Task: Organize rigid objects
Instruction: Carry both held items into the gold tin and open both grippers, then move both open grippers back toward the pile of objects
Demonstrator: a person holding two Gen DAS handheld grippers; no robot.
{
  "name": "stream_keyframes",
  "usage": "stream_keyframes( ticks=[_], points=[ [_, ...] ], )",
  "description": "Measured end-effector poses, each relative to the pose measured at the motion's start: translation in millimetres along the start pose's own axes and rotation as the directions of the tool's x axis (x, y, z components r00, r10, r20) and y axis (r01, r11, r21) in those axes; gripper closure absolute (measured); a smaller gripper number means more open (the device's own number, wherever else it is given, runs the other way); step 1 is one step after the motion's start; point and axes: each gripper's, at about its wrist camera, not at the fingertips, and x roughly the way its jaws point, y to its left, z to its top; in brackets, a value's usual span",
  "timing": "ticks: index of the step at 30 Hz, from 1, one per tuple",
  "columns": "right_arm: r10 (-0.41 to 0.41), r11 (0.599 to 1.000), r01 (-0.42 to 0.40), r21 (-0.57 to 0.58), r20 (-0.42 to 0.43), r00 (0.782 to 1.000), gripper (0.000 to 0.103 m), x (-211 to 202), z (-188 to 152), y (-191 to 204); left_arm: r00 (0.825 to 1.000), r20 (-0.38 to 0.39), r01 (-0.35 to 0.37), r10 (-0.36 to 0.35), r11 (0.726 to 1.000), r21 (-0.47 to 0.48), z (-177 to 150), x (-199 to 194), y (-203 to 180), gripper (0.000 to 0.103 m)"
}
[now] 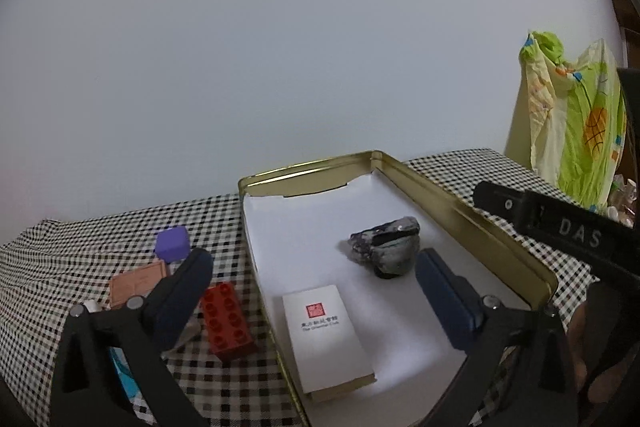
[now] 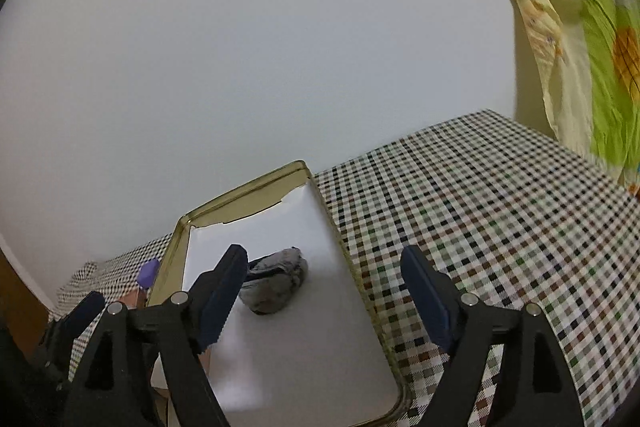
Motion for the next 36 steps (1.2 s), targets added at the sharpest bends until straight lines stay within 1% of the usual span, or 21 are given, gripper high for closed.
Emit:
stream_keyframes(
  ticks=[2, 8, 12, 16, 21, 27, 31, 33, 36],
  points=[
    [-0.011, 1.0, 0.011, -0.003, 0.005, 1.0, 0.022, -2, 0, -1, 1.0, -0.009, -0.005, 0.005, 1.0, -0.002, 0, 1, 2, 0.001],
    [-0.037, 0.999, 0.037, -0.009, 0.012, 0.999, 0.022, 0, 0, -1, 0.998, -0.024, -0.056, 0.056, 0.998, -0.012, -5, 0, 19, 0.001],
    [-0.072, 0.997, 0.072, -0.006, 0.055, 0.996, 0.022, -4, -1, -2, 0.997, -0.027, -0.079, 0.079, 0.997, -0.024, -9, -4, 29, 0.001],
    [-0.132, 0.991, 0.131, 0.016, 0.129, 0.983, 0.022, -14, -2, -5, 0.995, -0.016, -0.1, 0.1, 0.994, -0.033, -11, -9, 39, 0.001],
    [-0.181, 0.983, 0.179, 0.027, 0.21, 0.961, 0.022, -25, -5, -3, 0.992, -0.012, -0.123, 0.123, 0.992, -0.028, -16, -11, 47, 0.001],
    [-0.22, 0.974, 0.226, 0.0, 0.24, 0.946, 0.022, -29, -11, 6, 0.99, -0.006, -0.141, 0.141, 0.989, -0.05, -19, -17, 59, 0.001],
    [-0.217, 0.975, 0.223, 0.004, 0.243, 0.945, 0.022, -33, -16, 13, 0.989, -0.009, -0.146, 0.146, 0.987, -0.063, -20, -19, 65, 0.001],
    [-0.215, 0.974, 0.226, -0.013, 0.251, 0.944, 0.022, -35, -18, 18, 0.989, -0.01, -0.145, 0.144, 0.987, -0.064, -21, -20, 66, 0.001],
    [-0.229, 0.969, 0.246, -0.025, 0.288, 0.93, 0.022, -43, -23, 27, 0.989, -0.006, -0.148, 0.148, 0.987, -0.059, -23, -23, 69, 0.0]
  ],
)
